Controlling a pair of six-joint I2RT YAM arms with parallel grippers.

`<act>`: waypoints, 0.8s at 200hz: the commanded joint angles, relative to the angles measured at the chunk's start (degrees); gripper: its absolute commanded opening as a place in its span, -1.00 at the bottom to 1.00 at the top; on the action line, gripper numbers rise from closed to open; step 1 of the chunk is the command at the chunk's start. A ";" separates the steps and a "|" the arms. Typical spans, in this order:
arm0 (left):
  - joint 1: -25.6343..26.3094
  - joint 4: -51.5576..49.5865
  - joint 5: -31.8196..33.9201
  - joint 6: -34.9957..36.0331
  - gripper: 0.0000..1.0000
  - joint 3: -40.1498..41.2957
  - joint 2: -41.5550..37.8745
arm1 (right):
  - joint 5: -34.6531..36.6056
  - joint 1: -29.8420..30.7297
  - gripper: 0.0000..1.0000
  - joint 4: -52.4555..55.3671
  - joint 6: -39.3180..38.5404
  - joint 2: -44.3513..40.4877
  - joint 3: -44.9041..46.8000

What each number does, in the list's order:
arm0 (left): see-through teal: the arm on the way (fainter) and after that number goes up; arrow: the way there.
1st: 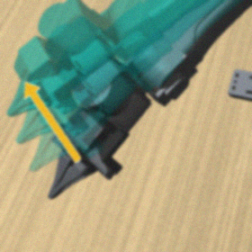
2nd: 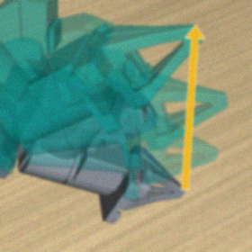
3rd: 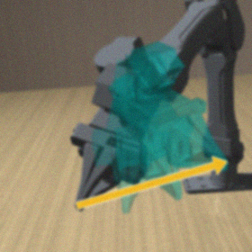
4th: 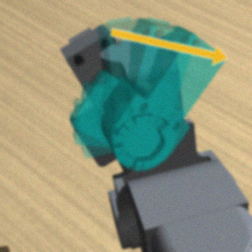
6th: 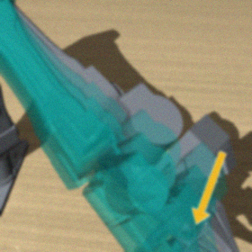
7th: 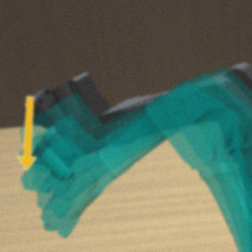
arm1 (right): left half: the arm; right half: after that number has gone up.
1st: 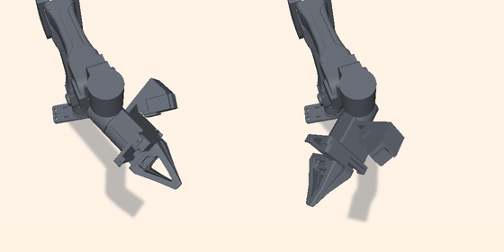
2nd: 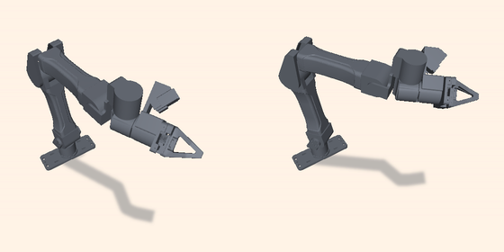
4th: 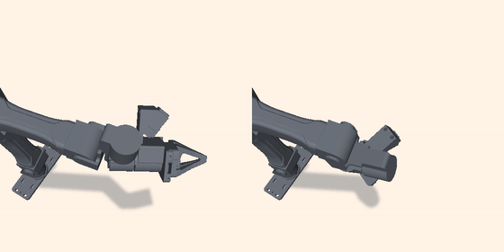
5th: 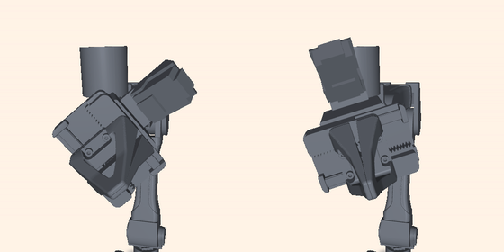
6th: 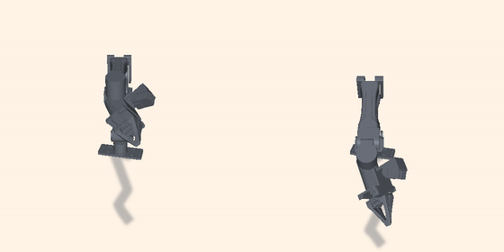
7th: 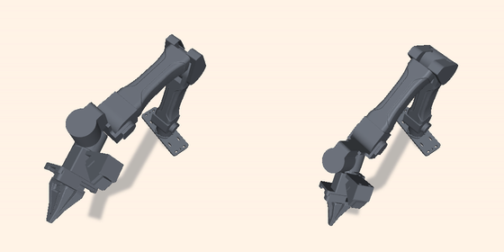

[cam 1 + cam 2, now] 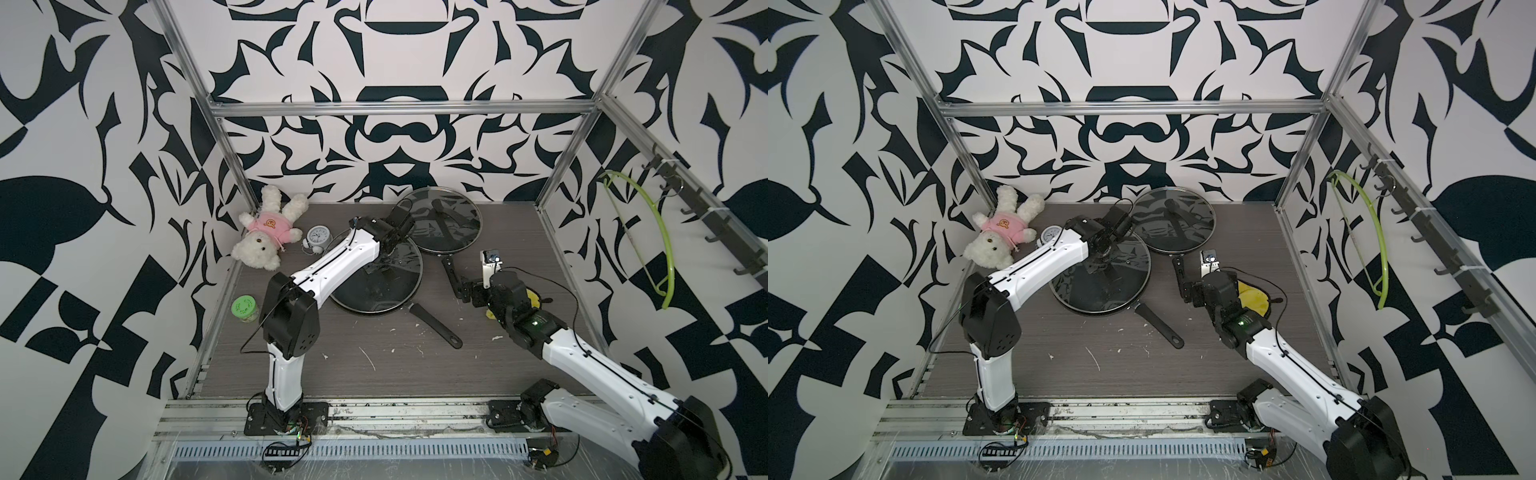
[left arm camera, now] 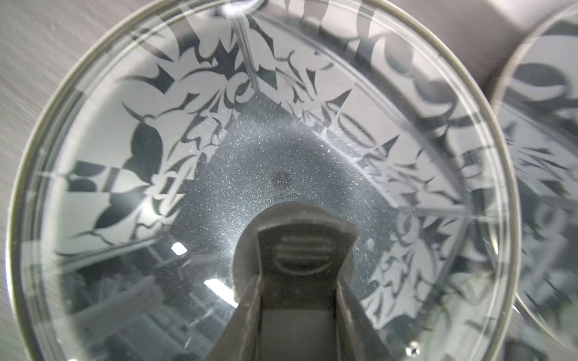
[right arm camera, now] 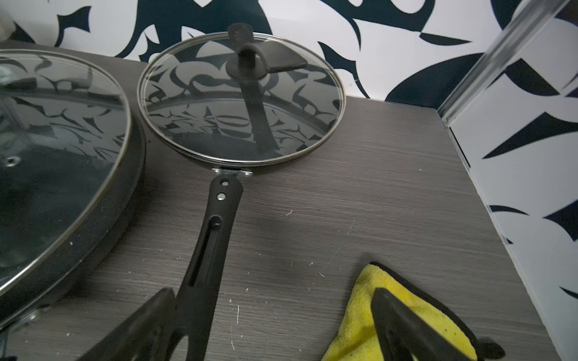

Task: Wipe the pot lid with a cloth
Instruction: Pick up the pot lid from the cooking pot, then pick up the cleaning item at the center of the board.

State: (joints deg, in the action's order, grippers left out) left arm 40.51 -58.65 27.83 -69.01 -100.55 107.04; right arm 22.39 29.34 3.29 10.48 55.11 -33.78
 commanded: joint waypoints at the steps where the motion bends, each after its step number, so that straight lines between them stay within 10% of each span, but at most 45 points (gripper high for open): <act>1: -0.12 10.89 3.02 7.00 -0.97 3.93 -9.85 | 6.24 -0.21 1.00 0.85 6.59 -0.51 -3.03; 48: -1.00 26.69 -1.07 16.41 -1.00 16.01 -21.97 | 9.00 -8.47 0.99 11.77 22.81 2.77 -5.51; 160: -16.42 60.65 -47.61 17.29 -1.00 38.56 -40.10 | 4.41 -21.00 0.79 14.02 34.60 22.45 -5.73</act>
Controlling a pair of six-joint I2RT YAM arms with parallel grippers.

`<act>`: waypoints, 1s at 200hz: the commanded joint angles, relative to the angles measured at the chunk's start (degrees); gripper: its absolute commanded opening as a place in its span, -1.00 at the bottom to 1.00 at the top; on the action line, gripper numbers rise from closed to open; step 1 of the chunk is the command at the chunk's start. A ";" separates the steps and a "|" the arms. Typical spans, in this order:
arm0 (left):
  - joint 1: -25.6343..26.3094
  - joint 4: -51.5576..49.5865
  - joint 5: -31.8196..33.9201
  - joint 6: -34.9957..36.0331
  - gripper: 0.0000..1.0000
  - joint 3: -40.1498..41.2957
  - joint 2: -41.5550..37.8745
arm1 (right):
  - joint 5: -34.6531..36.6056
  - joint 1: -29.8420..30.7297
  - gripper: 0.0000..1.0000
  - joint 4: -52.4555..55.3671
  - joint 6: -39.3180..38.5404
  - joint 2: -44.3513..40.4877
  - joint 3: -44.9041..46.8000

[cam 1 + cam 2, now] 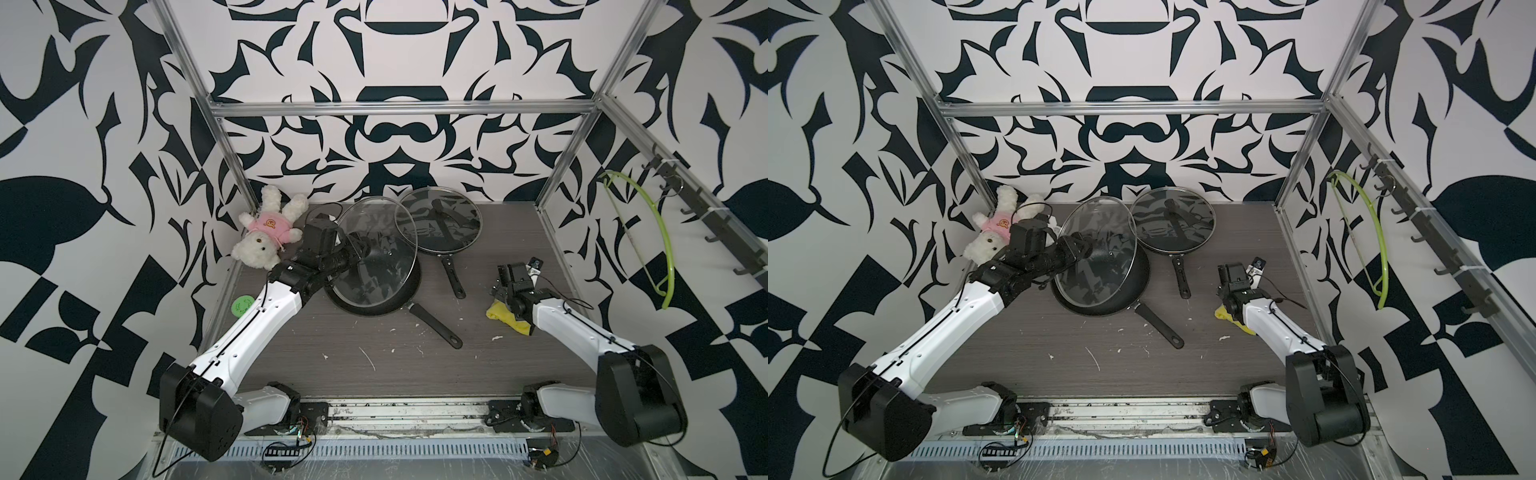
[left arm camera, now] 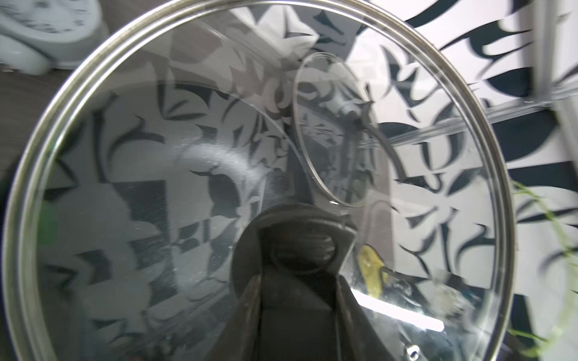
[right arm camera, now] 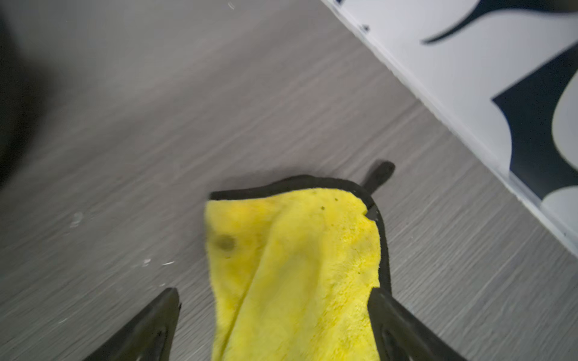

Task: Wipe the pot lid with a cloth
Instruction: Pick up the cleaning item at the center of the board.

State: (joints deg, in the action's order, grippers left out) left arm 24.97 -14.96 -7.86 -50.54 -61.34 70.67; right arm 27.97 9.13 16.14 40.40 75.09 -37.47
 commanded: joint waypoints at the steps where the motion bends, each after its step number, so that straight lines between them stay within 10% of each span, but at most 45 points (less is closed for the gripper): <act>1: -0.88 16.97 -12.01 -1.07 -1.00 -0.63 -3.76 | -1.25 -0.87 0.79 1.17 4.81 2.72 -2.10; 77: -3.59 22.17 -17.63 -3.98 -1.00 1.22 -3.86 | -7.89 -2.25 0.28 0.77 12.06 10.10 -1.99; 115: -4.88 24.91 -19.56 -6.27 -1.00 1.78 -2.75 | -8.20 -2.43 -1.00 0.85 12.63 11.05 -1.74; 200: -7.48 35.68 -27.11 -18.36 -1.00 2.72 0.70 | -6.34 -2.61 -1.00 1.04 9.22 -11.57 4.54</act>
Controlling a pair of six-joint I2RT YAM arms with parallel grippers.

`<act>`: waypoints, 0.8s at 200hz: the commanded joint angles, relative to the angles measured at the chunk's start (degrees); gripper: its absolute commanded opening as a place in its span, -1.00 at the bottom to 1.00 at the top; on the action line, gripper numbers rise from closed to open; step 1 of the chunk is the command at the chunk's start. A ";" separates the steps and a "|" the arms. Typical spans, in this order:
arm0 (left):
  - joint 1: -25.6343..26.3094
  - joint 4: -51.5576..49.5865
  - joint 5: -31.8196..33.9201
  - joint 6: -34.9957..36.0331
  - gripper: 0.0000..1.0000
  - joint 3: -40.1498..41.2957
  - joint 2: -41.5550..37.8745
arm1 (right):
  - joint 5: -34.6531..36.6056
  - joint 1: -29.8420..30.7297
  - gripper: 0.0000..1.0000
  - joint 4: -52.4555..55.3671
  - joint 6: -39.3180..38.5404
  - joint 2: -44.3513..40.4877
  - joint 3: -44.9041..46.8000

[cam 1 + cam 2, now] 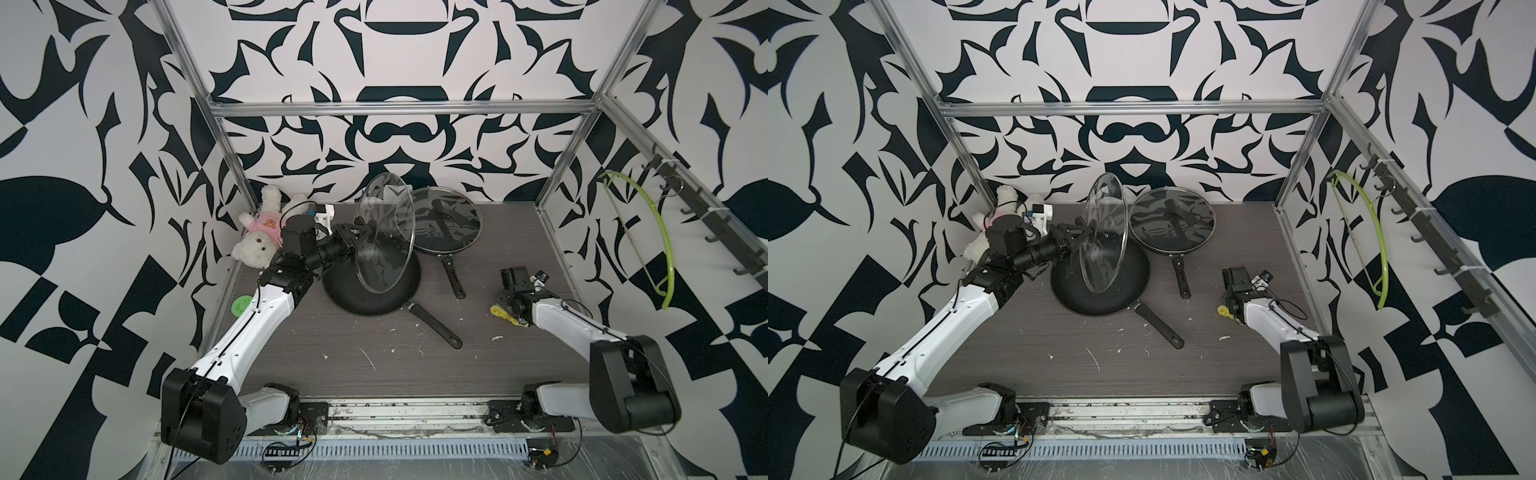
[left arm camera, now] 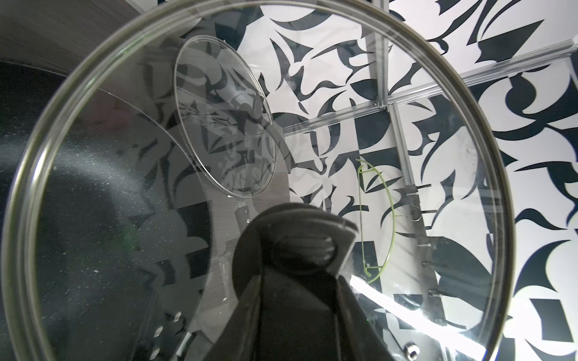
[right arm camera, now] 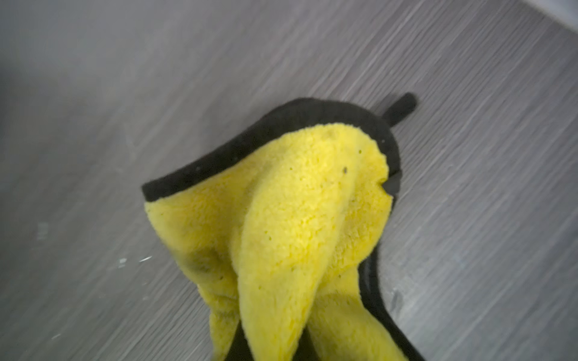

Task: Wipe the pot lid with a cloth
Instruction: Pick up the cleaning item at the center of the board.

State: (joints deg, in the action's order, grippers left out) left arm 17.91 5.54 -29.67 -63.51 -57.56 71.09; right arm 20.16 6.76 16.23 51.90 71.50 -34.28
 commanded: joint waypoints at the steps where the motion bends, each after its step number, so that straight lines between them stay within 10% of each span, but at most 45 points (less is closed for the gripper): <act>1: -0.42 15.36 -5.43 -5.62 -1.00 -1.02 0.37 | 1.42 -0.26 -1.00 0.98 -2.48 -8.37 1.42; 79: -0.40 28.82 -12.11 -19.68 -1.00 -0.94 7.77 | -11.18 -0.10 -1.00 -5.56 -11.77 -34.66 4.02; 120: -0.42 36.73 -19.67 -26.92 -1.00 -3.87 12.54 | -25.23 2.30 -1.00 -15.84 -14.16 -30.20 -0.22; 160: -0.33 48.21 -22.56 -34.84 -1.00 -5.28 16.30 | -23.40 16.80 -1.00 -24.09 -21.35 -19.80 -7.01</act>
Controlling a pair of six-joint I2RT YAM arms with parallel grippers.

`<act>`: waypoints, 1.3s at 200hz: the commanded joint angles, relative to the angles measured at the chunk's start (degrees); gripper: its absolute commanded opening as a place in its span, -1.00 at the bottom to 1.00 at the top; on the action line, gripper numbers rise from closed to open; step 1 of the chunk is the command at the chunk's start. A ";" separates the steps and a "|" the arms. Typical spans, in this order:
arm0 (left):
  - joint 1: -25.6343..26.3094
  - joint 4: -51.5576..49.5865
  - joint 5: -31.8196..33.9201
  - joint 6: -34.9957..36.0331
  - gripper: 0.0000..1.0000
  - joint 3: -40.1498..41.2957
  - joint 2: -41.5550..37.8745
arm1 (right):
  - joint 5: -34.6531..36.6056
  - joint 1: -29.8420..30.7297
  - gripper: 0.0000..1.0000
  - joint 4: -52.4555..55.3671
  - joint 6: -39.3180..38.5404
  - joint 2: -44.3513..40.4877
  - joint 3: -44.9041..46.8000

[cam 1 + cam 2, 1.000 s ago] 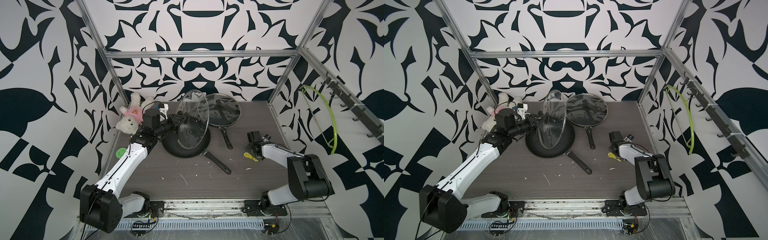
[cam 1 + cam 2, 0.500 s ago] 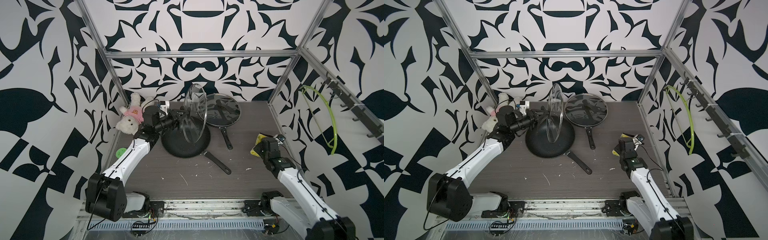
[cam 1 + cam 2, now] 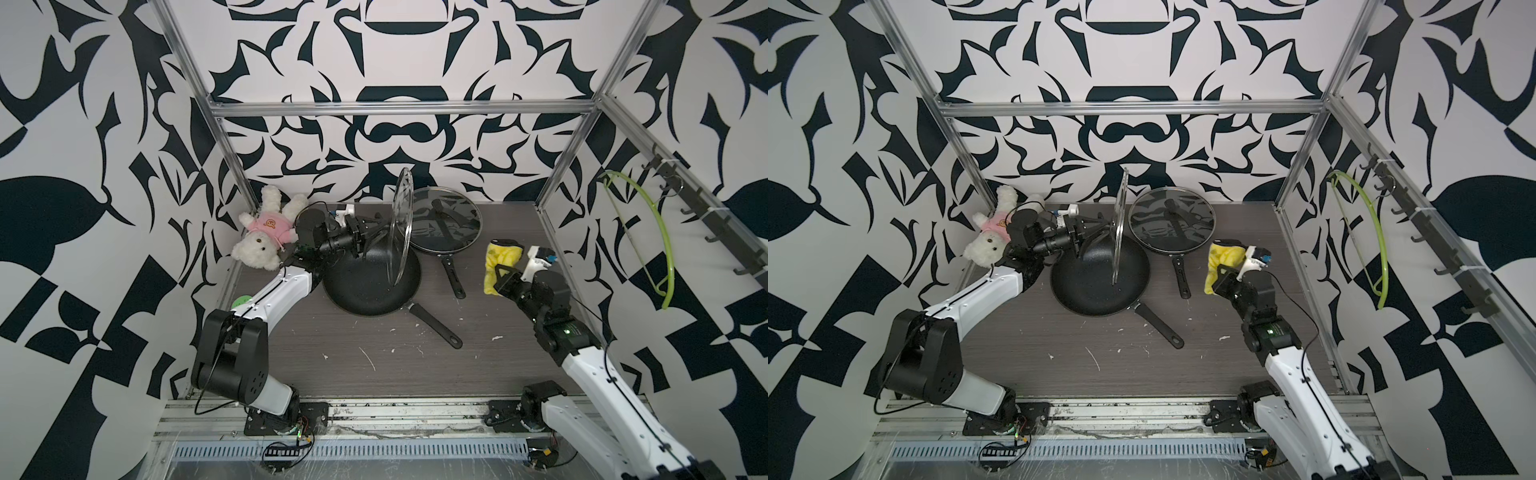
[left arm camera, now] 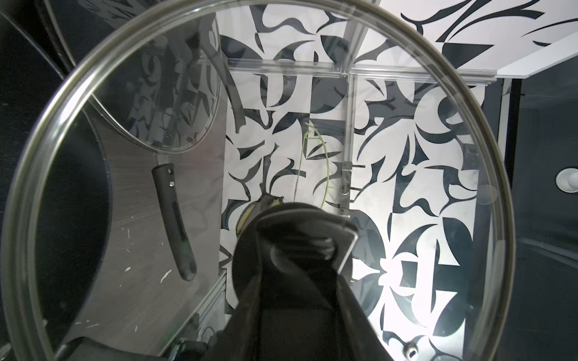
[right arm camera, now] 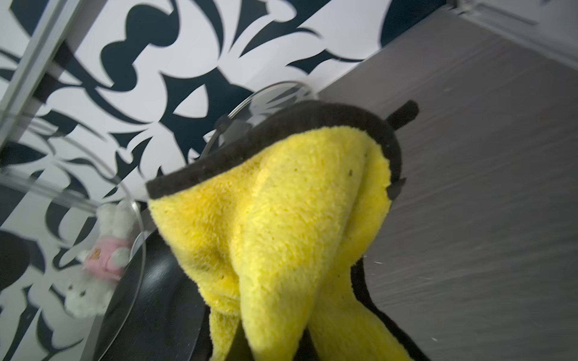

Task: Wipe the pot lid with a cloth
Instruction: Pick up the cleaning item at the center of the board, then wipe the pot lid.

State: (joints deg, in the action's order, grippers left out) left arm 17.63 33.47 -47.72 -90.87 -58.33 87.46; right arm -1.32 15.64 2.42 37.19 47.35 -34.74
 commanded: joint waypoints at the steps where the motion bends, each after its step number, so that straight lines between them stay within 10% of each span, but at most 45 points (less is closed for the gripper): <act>1: -0.05 20.82 -4.54 -7.96 -1.00 -4.47 0.18 | -1.83 8.27 -1.00 -10.35 -6.84 4.69 -6.73; 104: 0.30 33.06 -3.11 -16.05 -1.00 -5.58 5.95 | -8.48 24.39 -1.00 -29.62 -5.11 33.07 -19.00; 260: 0.39 27.83 -4.39 -8.35 -1.00 -9.72 11.42 | -18.22 26.55 -1.00 -42.68 -0.72 30.57 -19.60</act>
State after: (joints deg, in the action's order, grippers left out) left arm 16.62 54.39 -54.33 -100.05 -64.40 98.35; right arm -14.26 39.83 -30.50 35.40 80.62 -50.72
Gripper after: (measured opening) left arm 0.344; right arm 0.089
